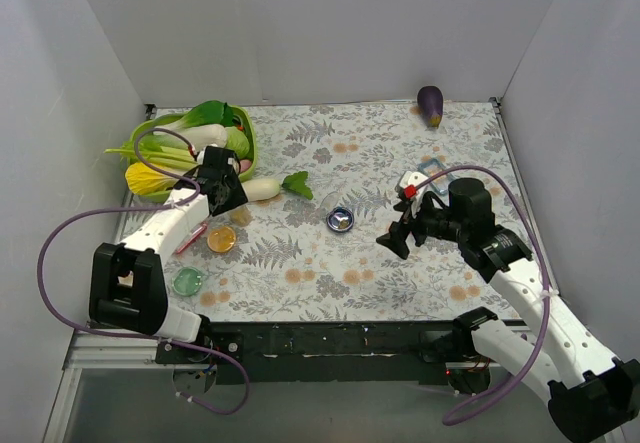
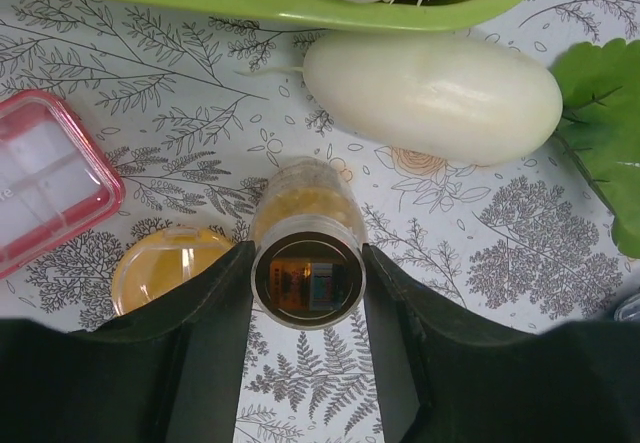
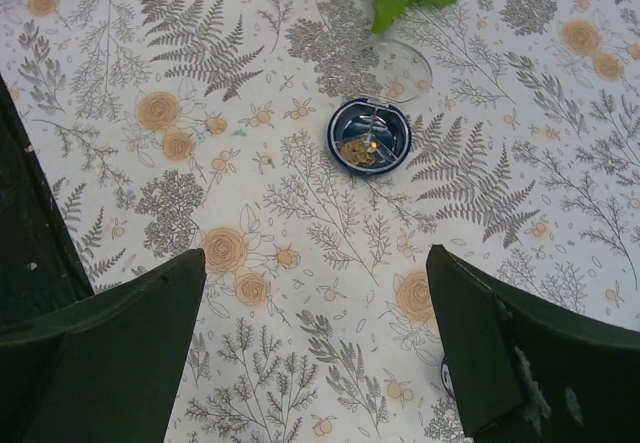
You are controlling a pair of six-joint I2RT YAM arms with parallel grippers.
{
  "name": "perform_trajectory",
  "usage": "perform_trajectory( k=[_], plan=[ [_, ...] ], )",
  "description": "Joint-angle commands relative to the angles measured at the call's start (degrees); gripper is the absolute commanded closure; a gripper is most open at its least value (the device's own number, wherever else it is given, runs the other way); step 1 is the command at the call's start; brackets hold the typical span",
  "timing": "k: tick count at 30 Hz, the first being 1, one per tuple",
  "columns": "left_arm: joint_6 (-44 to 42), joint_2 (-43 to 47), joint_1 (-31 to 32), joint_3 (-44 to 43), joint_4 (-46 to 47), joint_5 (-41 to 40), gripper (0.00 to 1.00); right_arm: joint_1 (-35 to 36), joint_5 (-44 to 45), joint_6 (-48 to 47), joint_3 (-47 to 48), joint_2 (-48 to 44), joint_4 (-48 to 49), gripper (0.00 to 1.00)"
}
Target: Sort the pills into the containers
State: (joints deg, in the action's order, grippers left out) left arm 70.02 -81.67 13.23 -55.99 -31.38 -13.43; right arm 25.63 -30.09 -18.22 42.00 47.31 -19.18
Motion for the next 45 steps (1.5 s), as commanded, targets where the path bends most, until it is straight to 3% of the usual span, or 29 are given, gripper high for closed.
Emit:
perform_trajectory(
  k=[1, 4, 8, 11, 15, 16, 20, 21, 24, 25, 28, 31, 45],
  plan=[
    [-1.6, -1.0, -0.4, -1.5, -2.7, -2.1, 0.49, -1.4, 4.0, 3.4, 4.0, -0.1, -0.2, 0.02],
    [-1.9, 0.5, -0.4, -3.0, -3.4, -1.2, 0.34, -2.1, 4.3, 4.2, 4.4, -0.3, 0.0, 0.02],
    [-3.6, 3.4, -0.4, -5.9, -4.7, 1.6, 0.25, -2.6, 3.4, 4.4, 4.2, 0.1, 0.1, 0.02],
    [-6.8, 6.7, -0.4, -6.7, -4.4, 8.2, 0.21, -3.0, 0.7, 3.3, 4.0, 1.2, -0.3, 0.02],
    [-11.6, 11.4, -0.4, -5.3, -1.2, 23.3, 0.22, -3.0, -5.5, 0.3, 3.7, 3.8, -1.8, 0.02],
    [-12.1, 12.0, -0.3, -5.0, -0.4, 32.2, 0.24, -3.0, -7.9, -0.1, 3.6, 4.3, -1.9, 0.02],
    [-7.7, 9.2, 0.8, -1.3, 8.6, 47.1, 0.47, -3.0, -9.7, 0.5, 1.9, 7.8, -0.7, 0.04],
    [-6.9, 8.0, 1.6, -1.0, 10.9, 46.9, 0.53, -3.0, -9.6, 0.8, 1.8, 10.2, -0.2, 0.05],
    [-4.5, 2.1, 4.0, -1.3, 15.1, 44.3, 0.63, -3.0, -9.2, 2.3, 3.0, 17.3, -0.5, 0.24],
    [-3.8, 0.7, 4.2, -1.6, 16.2, 43.8, 0.69, -2.9, -9.2, 3.3, 3.4, 19.5, -0.7, 0.41],
    [-3.1, -5.3, 4.8, -4.6, 18.4, 41.1, 0.76, -2.9, -8.5, 4.7, 6.4, 28.6, -0.7, 0.72],
    [-2.7, -11.0, 5.9, -8.1, 19.5, 41.0, 0.77, -3.0, -7.4, 8.0, 7.8, 35.9, 2.7, 0.83],
    [-1.9, -24.9, 11.5, -16.4, 20.5, 42.3, 0.79, -2.3, -6.7, 13.6, 14.2, 53.8, 7.5, 0.87]
  ],
)
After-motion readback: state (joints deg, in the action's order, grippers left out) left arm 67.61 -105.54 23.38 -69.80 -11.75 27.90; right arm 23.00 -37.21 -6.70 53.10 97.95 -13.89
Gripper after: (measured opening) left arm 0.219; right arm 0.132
